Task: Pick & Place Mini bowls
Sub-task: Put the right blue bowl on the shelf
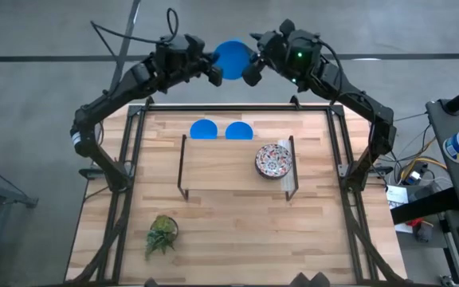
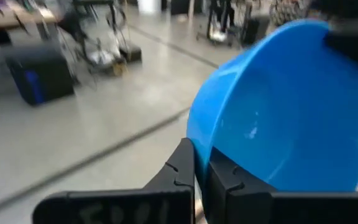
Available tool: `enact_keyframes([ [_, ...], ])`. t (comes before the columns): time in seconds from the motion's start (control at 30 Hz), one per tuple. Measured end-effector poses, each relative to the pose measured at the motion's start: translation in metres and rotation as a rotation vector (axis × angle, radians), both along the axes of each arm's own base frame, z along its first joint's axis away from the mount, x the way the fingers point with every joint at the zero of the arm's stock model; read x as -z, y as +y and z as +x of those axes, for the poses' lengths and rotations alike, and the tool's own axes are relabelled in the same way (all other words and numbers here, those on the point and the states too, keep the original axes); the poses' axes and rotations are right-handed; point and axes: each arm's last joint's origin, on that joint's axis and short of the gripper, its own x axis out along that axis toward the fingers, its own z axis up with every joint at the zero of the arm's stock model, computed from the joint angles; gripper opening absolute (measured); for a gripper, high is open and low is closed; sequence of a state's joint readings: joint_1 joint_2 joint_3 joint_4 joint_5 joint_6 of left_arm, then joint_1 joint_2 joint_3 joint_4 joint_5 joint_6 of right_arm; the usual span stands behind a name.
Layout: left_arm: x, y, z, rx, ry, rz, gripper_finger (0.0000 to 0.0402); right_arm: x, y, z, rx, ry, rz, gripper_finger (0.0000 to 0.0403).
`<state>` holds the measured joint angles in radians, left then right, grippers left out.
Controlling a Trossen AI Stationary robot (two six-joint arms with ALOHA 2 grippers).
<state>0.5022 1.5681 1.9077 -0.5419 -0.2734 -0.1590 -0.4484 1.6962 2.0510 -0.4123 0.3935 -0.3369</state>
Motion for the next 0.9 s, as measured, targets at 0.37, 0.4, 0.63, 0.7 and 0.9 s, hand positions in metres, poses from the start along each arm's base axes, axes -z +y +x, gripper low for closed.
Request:
enact_keyframes([
  [0.37,0.023,-0.014,-0.009,0.223,0.135,-0.355,0.0,-0.014,0.004,-0.004,-0.119,-0.062,-0.082,0.0215],
  [0.4,0.026,-0.015,-0.01,0.282,0.15,-0.409,0.0,-0.013,0.003,-0.003,-0.122,-0.055,-0.08,0.0215],
  [0.63,0.041,-0.028,-0.012,0.531,0.273,-0.567,0.0,-0.011,-0.005,-0.007,-0.097,-0.041,-0.064,0.0215],
  [0.7,0.046,-0.031,-0.011,0.561,0.327,-0.567,0.0,-0.008,-0.008,-0.007,-0.091,-0.024,-0.054,0.0215],
  [0.9,0.066,-0.035,-0.01,0.546,0.494,-0.688,0.0,-0.006,-0.015,-0.012,-0.065,-0.016,-0.041,0.0215],
])
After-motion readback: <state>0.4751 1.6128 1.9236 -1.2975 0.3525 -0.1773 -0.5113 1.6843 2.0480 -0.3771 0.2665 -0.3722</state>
